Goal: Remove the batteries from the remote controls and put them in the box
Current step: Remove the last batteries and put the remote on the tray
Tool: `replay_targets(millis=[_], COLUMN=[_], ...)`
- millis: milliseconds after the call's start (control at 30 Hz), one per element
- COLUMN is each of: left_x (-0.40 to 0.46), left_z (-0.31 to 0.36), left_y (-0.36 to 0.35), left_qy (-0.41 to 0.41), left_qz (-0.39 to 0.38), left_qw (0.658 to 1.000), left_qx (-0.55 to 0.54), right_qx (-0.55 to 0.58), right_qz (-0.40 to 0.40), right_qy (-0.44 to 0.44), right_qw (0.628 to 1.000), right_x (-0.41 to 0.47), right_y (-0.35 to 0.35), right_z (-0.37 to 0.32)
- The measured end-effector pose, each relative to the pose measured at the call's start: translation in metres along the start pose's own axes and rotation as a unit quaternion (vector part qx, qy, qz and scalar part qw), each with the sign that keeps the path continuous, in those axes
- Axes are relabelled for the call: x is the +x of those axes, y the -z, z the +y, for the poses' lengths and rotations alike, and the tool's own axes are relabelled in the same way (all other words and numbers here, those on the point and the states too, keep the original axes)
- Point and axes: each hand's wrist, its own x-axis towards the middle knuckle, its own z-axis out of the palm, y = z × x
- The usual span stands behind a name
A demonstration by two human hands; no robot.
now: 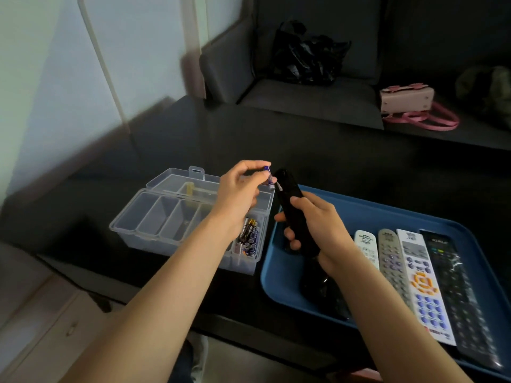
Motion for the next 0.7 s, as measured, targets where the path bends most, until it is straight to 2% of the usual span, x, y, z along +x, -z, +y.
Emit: replay_targets(millis=[233,533,700], left_x=[0.004,0.003,-0.003], left_z=[-0.009,-0.008,-0.008], left_y=[-0.007,-0.011,-0.016], left_qy=[-0.071,-0.172,-0.220], left_qz=[0.012,0.033,0.024], left_qw=[0.993,0.976,0.948], left_qx=[0.096,0.126,0.229], right_qx=[0.002,-0.010,-0.019], right_qz=[-0.004,0.001,0.001], right_qy=[0.009,0.023,0.032], right_qw=[1.000,1.000,0.999], right_x=[0.000,0.000,-0.004], right_y=[0.004,0.006,0.005], right_z=[-0.001,0.001,0.003])
